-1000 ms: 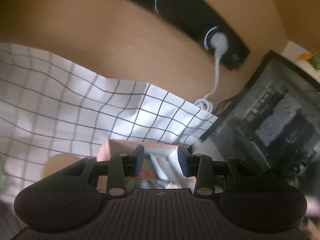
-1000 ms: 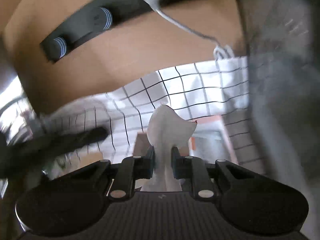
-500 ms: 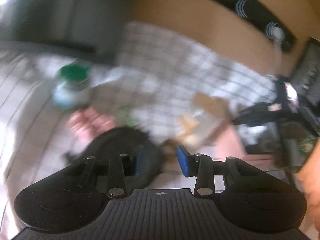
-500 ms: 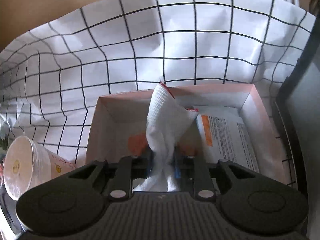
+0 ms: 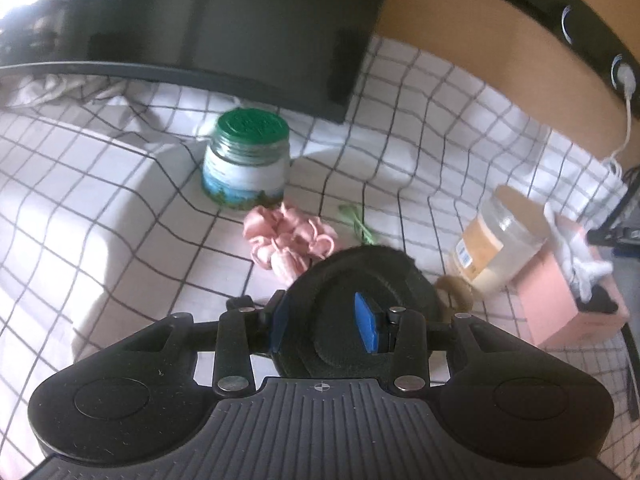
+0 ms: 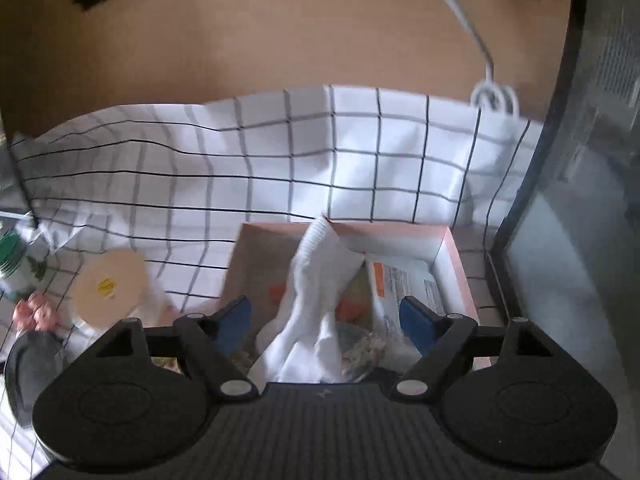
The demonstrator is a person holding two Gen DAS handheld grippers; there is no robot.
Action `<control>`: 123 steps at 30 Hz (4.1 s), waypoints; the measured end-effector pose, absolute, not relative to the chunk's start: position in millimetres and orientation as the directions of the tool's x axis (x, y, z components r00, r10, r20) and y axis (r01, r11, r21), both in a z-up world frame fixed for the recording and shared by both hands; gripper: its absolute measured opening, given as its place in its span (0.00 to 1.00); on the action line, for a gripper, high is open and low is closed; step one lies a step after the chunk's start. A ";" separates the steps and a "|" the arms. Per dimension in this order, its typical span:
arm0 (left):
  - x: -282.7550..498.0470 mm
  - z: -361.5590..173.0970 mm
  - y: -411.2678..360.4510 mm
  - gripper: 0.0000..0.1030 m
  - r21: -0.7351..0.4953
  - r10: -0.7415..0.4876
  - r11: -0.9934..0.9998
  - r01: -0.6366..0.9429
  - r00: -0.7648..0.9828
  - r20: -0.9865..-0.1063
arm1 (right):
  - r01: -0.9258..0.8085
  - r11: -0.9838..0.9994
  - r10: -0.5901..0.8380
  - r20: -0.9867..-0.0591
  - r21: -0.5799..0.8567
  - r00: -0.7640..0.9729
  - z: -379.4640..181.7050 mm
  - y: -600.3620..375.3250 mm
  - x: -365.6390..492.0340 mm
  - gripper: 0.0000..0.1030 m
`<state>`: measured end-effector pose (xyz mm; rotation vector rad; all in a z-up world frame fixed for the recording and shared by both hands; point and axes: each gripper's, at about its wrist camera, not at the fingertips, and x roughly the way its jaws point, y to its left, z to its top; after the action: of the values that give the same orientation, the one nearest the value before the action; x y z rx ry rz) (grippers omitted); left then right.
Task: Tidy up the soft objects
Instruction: 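Lower the left tool onto the black hat brim and grasp it, then grasp the pink scrunchie with the right tool while the left tool lifts the hat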
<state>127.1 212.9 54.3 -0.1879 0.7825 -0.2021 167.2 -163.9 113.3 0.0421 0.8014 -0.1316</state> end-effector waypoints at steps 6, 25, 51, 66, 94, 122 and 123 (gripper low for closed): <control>129.6 45.7 193.0 0.39 -0.241 -0.333 0.943 0.230 0.625 -0.706 | 0.053 0.999 -0.047 -0.674 -0.012 0.737 125.3 -129.2 121.8 0.80; 185.7 51.3 187.2 0.39 -0.267 -0.404 0.915 0.304 0.645 -0.649 | -0.212 0.967 0.029 -0.771 -0.138 0.636 73.4 -24.0 57.7 0.84; 122.4 56.6 243.1 0.39 -0.321 -0.385 0.920 0.225 0.673 -0.632 | -0.335 0.941 0.178 -0.760 -0.055 0.625 66.4 1.8 82.7 0.84; 190.9 23.9 207.3 0.44 -0.216 -0.454 0.857 0.467 0.489 -0.744 | -0.356 0.925 0.147 -0.737 -0.134 0.660 44.1 54.4 132.8 0.68; 179.8 1.6 203.4 0.24 -0.563 -0.659 0.746 0.355 0.276 -0.699 | -0.358 0.933 0.204 -0.761 -0.039 0.616 31.6 23.0 119.9 0.61; 88.3 69.1 352.4 0.22 -0.362 -0.241 0.932 0.012 0.766 -0.595 | -0.411 0.912 0.298 -0.702 0.008 0.647 56.9 82.6 163.2 0.75; 86.4 69.3 361.4 0.22 -0.365 -0.231 0.931 -0.001 0.772 -0.592 | -0.419 0.908 0.301 -0.701 0.002 0.647 55.0 89.7 167.4 0.76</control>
<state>86.4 361.4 69.3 -0.3595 0.6802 -0.1273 167.4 89.7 55.0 -0.1658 0.7651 0.4117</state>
